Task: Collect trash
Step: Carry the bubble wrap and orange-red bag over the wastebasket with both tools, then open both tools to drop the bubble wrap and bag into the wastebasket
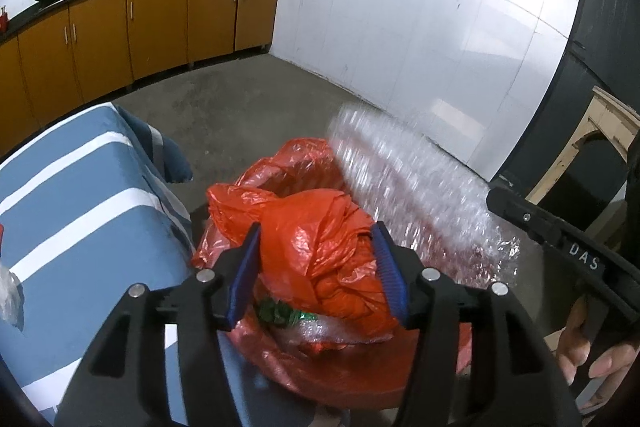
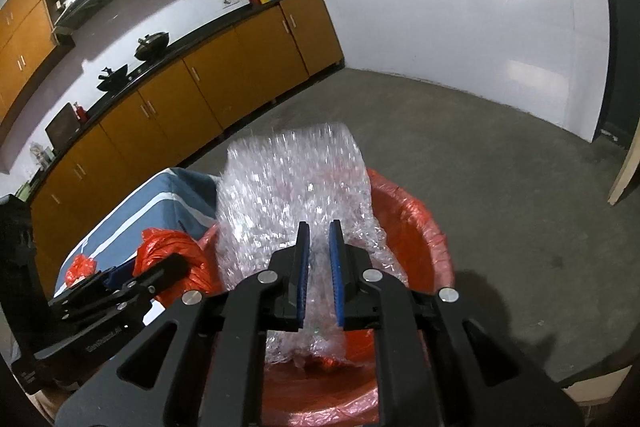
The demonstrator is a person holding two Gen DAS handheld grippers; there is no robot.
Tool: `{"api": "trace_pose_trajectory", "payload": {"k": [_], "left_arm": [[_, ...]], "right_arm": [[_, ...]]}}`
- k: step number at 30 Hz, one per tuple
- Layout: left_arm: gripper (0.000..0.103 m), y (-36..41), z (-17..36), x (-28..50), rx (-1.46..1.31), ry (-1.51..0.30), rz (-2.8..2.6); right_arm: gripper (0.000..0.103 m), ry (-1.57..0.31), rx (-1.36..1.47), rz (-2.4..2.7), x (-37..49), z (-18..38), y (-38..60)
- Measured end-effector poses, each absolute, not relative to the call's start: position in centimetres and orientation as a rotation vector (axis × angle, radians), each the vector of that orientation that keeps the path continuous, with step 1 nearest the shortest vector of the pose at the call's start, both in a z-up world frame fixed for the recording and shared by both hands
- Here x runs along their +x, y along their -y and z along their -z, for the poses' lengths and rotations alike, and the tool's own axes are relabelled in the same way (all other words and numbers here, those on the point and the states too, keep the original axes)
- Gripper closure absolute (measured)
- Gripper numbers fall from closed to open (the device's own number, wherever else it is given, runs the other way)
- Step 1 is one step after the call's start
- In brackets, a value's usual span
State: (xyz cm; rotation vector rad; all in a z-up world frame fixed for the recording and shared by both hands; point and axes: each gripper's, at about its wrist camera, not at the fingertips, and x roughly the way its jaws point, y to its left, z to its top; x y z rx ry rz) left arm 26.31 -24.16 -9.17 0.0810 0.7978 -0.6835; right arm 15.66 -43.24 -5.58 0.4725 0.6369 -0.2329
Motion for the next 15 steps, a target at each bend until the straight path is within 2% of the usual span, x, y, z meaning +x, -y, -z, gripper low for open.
{"api": "trace_pose_trajectory", "payload": {"k": [3,15], "left_arm": [[0.047,24.0,9.4,26.3,0.082,-0.809,0.681],[0.046,23.9,9.1,25.7,0.096,-0.798,0.676]], "right_arm": [[0.077,-0.636,0.485,0.232,15.5,5.7,43.7],[0.076,-0.623,0.485,0.27,13.9,5.7,44.2]]}}
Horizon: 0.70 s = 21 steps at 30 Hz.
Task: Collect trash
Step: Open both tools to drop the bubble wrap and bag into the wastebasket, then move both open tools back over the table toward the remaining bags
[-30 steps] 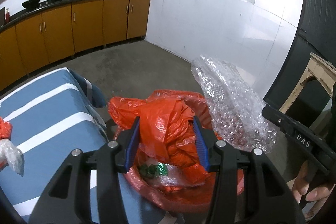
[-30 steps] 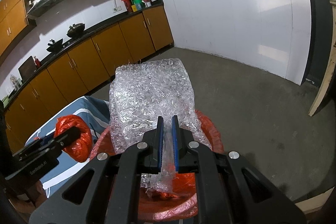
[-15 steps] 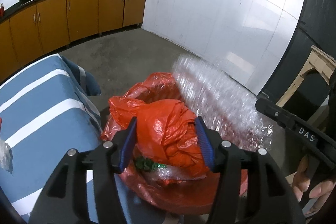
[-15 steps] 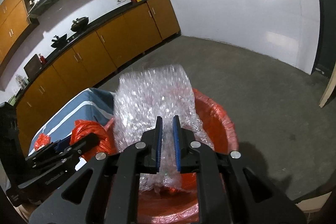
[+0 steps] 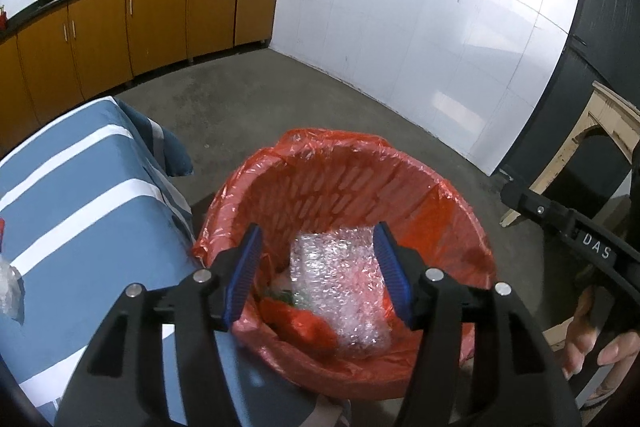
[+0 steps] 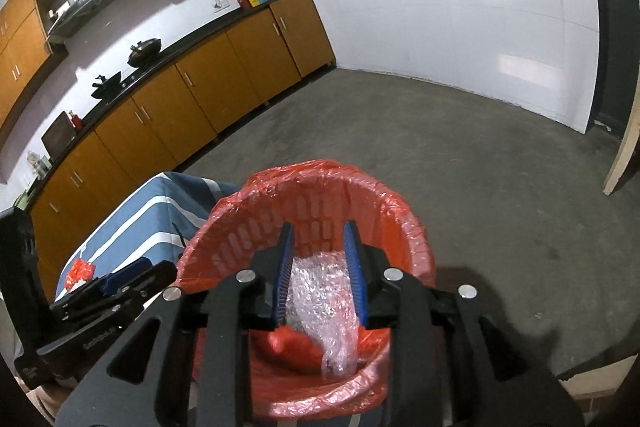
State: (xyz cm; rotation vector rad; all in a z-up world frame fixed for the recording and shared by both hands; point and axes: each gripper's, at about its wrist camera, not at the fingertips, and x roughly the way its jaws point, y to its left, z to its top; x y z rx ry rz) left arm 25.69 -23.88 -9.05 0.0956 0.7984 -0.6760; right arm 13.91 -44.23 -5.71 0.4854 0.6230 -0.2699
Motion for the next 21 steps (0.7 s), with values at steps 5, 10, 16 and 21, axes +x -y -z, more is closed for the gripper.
{"api": "trace_pose_trajectory", "payload": {"k": [5,10,16,21], "left_arm": [[0.043,23.0,8.2,25.3,0.103,-0.761,0.639],[0.043,21.3,7.4,25.3,0.102,-0.74,0.593],[0.043,17.1,6.5,25.3,0.081,-0.713,0.524],[0.043,12.8,5.7,25.4,0.053,-0.697,0.455]], "right_arm": [[0.076,-0.616,0.476,0.267,13.8,5.6,44.0],[0.076,-0.608,0.473,0.252,13.5,5.5,43.8],[0.076,-0.602,0.454,0.228,13.8,4.7,42.6],[0.076,-0.605,0.423,0.192,14.8,4.0,40.5]]}}
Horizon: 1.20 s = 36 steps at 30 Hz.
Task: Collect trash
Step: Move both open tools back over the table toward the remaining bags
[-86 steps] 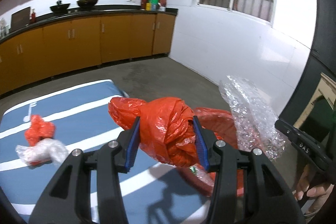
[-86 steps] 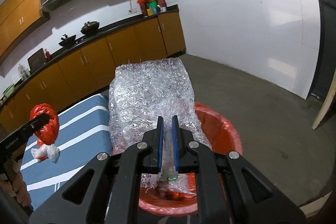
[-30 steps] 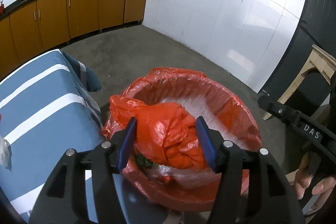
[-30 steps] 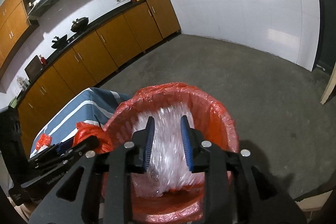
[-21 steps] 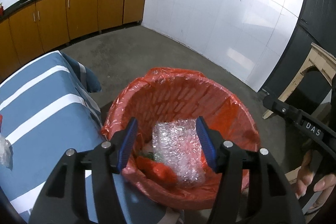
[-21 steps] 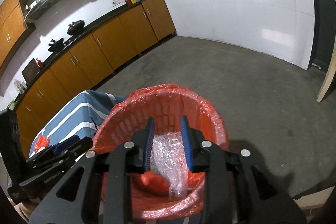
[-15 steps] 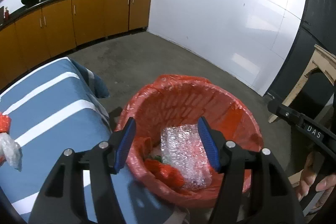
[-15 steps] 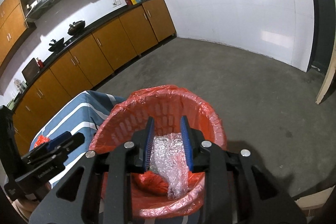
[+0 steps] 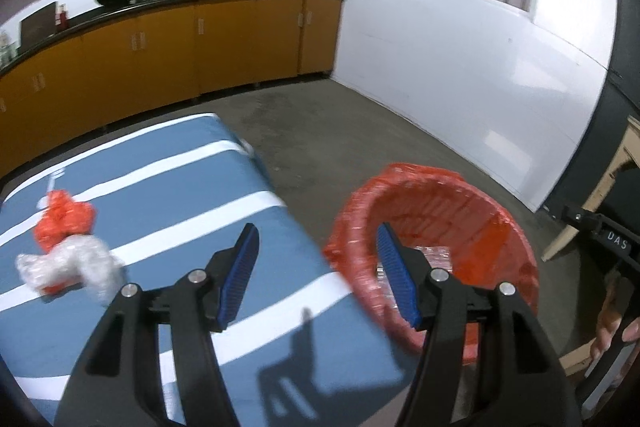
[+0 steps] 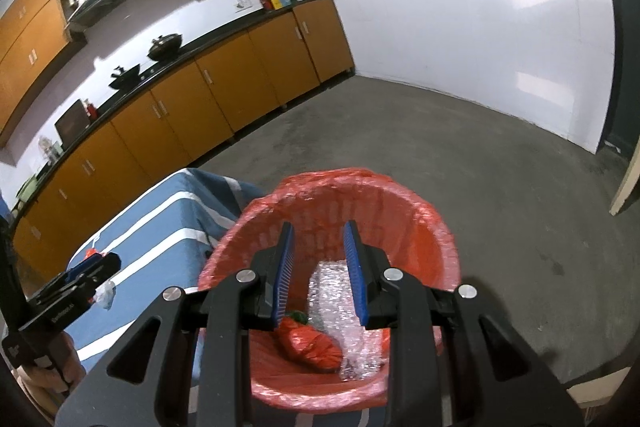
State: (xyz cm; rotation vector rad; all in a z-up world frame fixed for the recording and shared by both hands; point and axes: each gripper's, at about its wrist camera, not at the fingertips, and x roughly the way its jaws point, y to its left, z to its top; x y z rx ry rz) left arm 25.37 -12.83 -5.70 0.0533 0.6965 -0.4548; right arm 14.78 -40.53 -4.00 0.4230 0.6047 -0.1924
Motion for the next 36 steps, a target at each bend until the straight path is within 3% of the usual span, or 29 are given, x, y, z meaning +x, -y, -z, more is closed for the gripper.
{"api": "trace_pose_trajectory", "payload": {"k": [22,24,25,36], "left_arm": [[0.04,-7.0,6.4,25.0,-0.04,-0.659,0.114],[0.04,-8.5,6.7,24.7,-0.056,-0.663,0.084],[0.04,-9.4,7.0,24.6,-0.067,-0.668,0.067],[0.04,-17.0,8.7,24.3,-0.128,-0.688,-0.064]], "right_arm": [[0.076,-0.689,0.23,-0.05,22.6,3.8,25.2],[0.063,-0.7,0.216,-0.072,23.3,4.2,23.8],[0.06,-0.701,0.208,-0.088,23.7,4.4,22.8],[0.06,-0.769,0.133,-0.26,28.0,6.6,13.7]]}}
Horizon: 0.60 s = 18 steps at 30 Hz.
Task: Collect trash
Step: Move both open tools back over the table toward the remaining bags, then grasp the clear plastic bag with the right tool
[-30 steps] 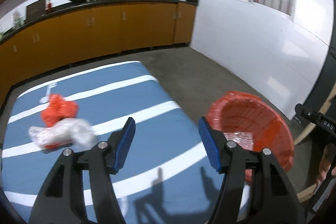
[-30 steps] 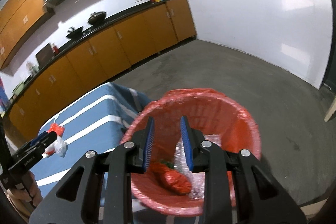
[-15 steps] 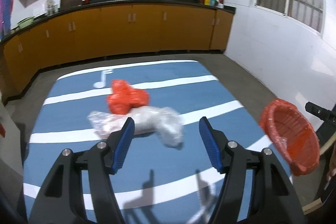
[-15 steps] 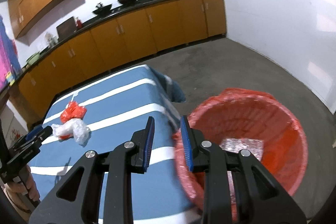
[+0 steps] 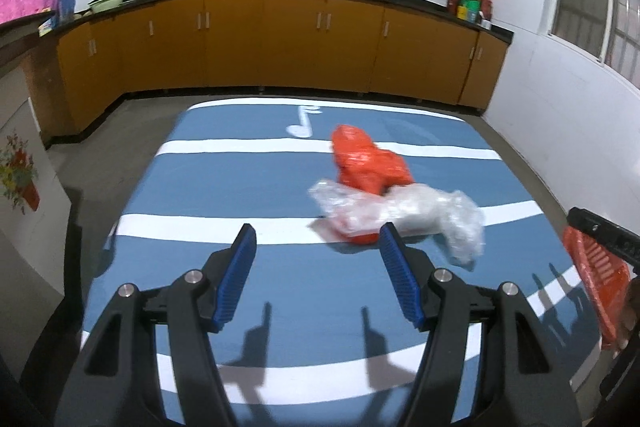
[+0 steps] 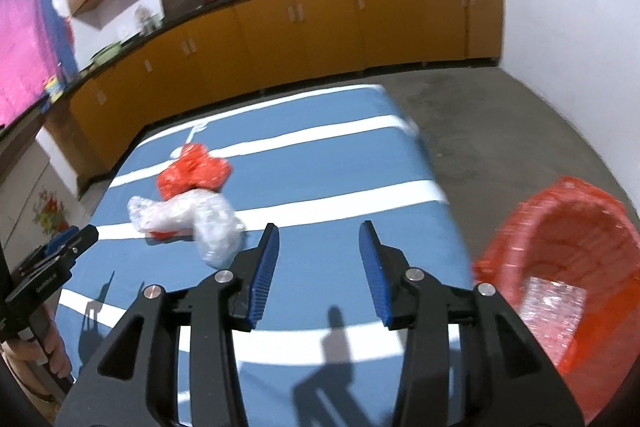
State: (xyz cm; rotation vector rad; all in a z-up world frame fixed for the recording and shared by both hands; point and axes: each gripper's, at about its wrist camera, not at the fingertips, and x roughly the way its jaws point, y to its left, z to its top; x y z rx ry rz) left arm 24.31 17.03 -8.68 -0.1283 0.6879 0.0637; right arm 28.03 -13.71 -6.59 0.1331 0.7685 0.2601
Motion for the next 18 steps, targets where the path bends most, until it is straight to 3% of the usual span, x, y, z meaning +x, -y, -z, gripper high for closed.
{"api": "trace_pose_trajectory", "payload": {"k": [8,11,18], "left_arm": [[0.04,-20.4,9.3,24.2,-0.158,-0.691,-0.117],[0.04,-21.4,9.5,24.1,-0.165,-0.693,-0.135],[0.04,-22.6,9.8,24.5,-0.179,-0.699,-0.158]], "right_arm": [[0.06,-0.79,0.078,-0.383,31.2,8.1,6.7],[0.049,-0.794,0.062,-0.396,32.3,8.5,5.3],[0.049,-0.854,0.024,-0.429,33.8,9.9,4.0]]}}
